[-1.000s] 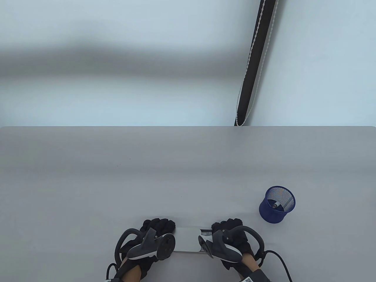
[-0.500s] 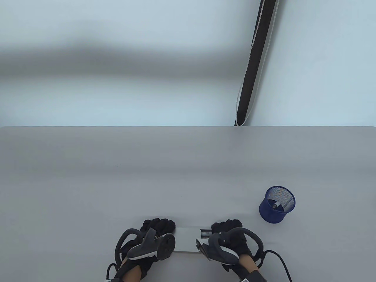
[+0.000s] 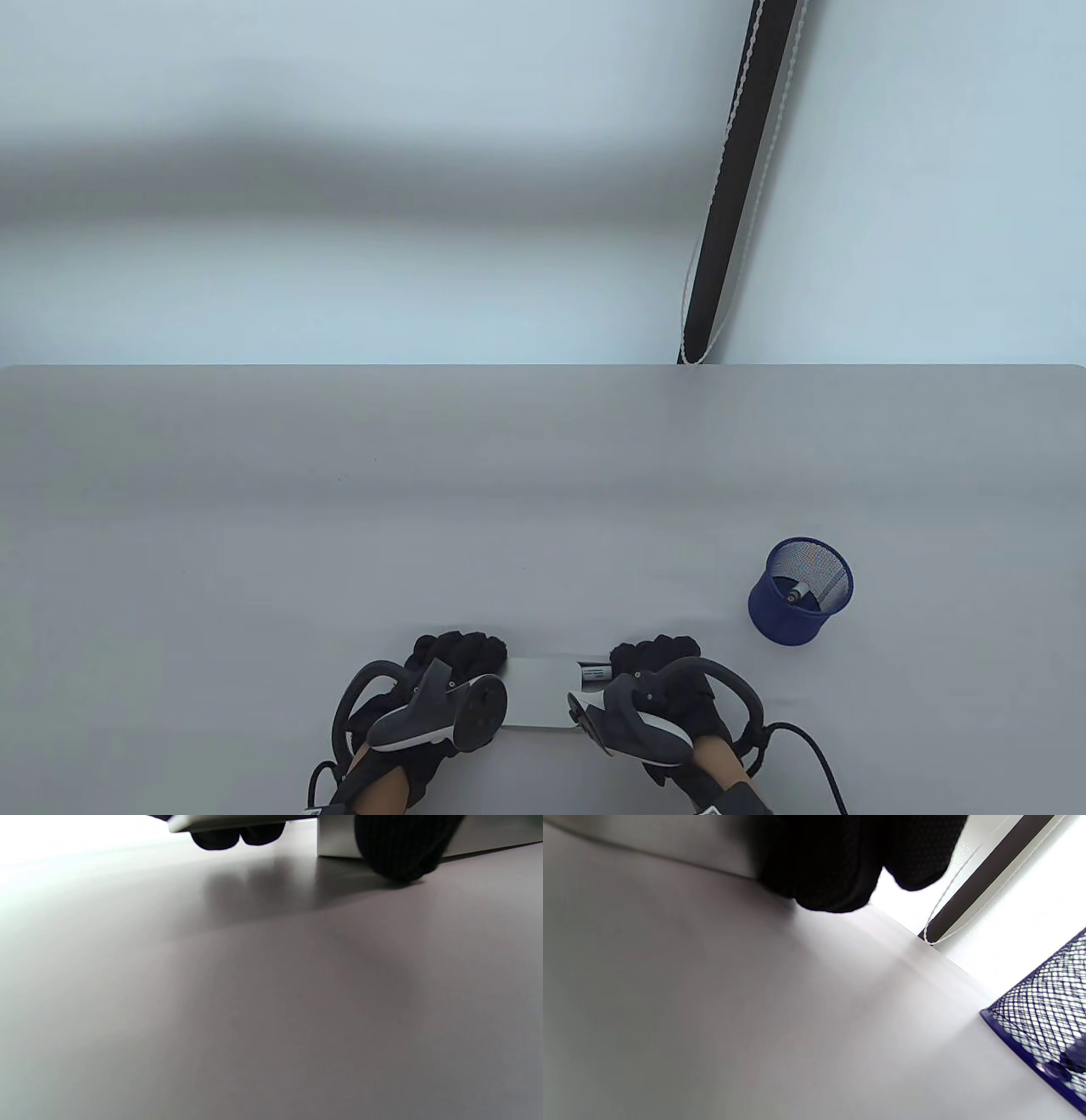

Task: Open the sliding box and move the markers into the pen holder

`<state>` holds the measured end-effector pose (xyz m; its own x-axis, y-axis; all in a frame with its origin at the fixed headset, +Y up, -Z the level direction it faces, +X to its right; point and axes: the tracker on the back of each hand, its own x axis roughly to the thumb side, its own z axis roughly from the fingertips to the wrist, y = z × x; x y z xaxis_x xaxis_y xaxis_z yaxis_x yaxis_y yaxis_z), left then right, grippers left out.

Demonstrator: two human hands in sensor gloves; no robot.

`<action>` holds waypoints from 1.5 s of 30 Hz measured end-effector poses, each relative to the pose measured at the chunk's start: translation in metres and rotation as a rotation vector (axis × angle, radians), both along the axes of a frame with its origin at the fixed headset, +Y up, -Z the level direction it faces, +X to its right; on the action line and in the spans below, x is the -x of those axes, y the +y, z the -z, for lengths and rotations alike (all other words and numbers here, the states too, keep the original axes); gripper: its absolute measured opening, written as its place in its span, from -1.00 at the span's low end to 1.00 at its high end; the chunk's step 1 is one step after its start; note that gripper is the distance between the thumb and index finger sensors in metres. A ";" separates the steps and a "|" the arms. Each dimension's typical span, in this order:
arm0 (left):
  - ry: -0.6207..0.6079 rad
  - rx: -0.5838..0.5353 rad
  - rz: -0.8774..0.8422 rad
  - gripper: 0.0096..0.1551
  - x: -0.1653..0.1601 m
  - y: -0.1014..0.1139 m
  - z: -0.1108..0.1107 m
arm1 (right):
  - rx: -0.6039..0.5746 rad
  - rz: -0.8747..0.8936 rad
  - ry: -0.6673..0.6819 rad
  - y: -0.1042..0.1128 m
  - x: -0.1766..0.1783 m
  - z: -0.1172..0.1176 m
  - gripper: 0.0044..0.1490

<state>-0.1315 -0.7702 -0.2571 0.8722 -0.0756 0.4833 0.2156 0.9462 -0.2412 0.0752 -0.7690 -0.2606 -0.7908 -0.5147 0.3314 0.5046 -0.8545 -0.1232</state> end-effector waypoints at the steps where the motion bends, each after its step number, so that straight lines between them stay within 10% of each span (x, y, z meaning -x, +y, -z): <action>1: 0.000 0.000 0.001 -0.11 0.000 0.000 0.000 | 0.006 0.018 -0.001 0.001 -0.002 0.000 -0.10; 23: -0.006 -0.003 0.006 -0.08 -0.001 0.000 0.000 | 0.104 0.568 -0.138 0.014 -0.046 0.004 -0.52; 45: -0.012 0.002 0.005 -0.08 -0.001 0.000 0.000 | 0.242 0.811 -0.286 0.009 -0.072 0.014 -0.50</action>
<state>-0.1303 -0.7705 -0.2566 0.8659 -0.0790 0.4940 0.2235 0.9445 -0.2408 0.1475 -0.7601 -0.2744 -0.9502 0.2975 0.0929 -0.2828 -0.9482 0.1445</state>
